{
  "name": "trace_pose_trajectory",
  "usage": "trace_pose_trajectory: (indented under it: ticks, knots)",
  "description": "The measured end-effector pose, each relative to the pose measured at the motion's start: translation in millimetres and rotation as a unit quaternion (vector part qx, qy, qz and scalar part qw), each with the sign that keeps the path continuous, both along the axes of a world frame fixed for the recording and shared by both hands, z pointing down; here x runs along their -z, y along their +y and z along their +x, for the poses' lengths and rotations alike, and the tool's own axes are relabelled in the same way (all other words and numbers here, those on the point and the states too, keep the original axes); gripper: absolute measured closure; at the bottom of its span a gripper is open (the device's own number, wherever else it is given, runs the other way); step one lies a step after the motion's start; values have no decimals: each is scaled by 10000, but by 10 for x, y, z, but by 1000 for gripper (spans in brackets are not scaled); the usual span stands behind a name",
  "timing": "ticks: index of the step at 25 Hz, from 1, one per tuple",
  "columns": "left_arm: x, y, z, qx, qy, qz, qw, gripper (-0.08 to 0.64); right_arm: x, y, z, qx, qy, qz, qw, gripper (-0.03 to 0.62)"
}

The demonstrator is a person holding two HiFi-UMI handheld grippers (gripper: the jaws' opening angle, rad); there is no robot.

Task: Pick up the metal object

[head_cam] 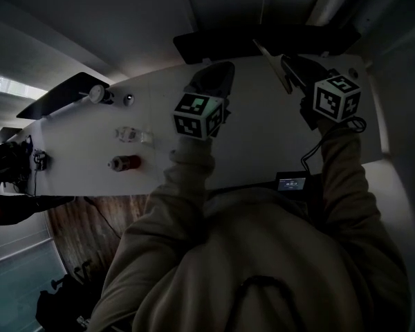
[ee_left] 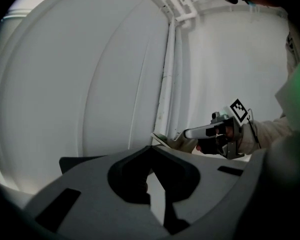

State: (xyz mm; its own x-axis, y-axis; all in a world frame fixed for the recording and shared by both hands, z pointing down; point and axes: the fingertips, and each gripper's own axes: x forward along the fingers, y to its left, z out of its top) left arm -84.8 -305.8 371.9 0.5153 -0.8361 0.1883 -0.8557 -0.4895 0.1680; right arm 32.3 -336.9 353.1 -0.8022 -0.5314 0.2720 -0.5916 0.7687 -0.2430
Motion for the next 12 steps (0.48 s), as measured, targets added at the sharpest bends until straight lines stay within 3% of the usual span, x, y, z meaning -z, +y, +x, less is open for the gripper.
trace_pose_trajectory:
  ticks: [12]
  knots:
    - [909, -122, -171, 129, -169, 805, 9965, 555, 915, -36, -113, 114, -202, 843, 9962, 568]
